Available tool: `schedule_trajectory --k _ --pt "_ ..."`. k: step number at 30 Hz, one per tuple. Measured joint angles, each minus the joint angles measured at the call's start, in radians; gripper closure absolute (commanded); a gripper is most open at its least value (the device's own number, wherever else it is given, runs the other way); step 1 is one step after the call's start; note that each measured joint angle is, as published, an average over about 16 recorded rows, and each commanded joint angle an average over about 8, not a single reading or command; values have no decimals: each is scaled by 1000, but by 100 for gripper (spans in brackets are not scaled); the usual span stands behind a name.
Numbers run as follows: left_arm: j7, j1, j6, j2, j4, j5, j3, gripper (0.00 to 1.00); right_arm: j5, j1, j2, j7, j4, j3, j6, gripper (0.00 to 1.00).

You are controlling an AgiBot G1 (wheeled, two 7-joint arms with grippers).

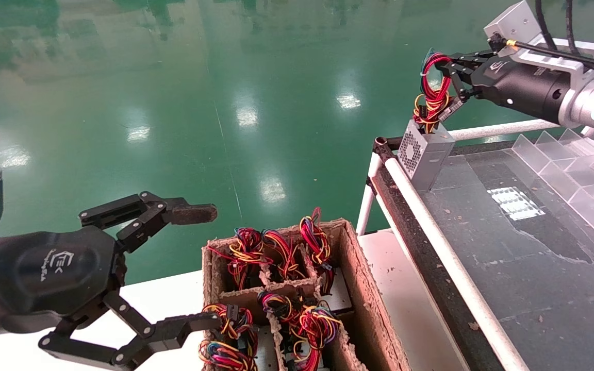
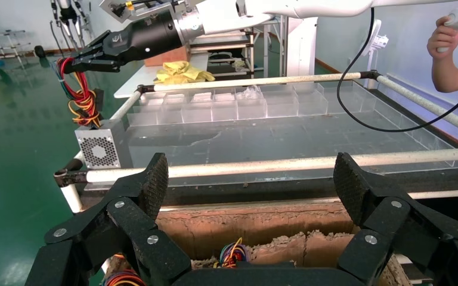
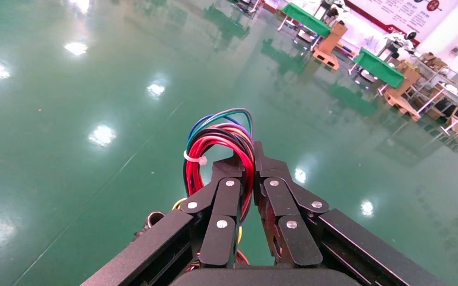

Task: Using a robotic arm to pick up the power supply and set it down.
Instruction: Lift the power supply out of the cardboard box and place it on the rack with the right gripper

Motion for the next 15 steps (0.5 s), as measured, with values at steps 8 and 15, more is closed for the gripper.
schedule_trajectory --k 8,15 --pt "0 0 0 0 0 0 0 0 -2 6 -13 -8 -26 -2 -1 0" --pt "0 0 0 0 0 0 0 0 -11 12 -16 -5 -39 -8 -8 0"
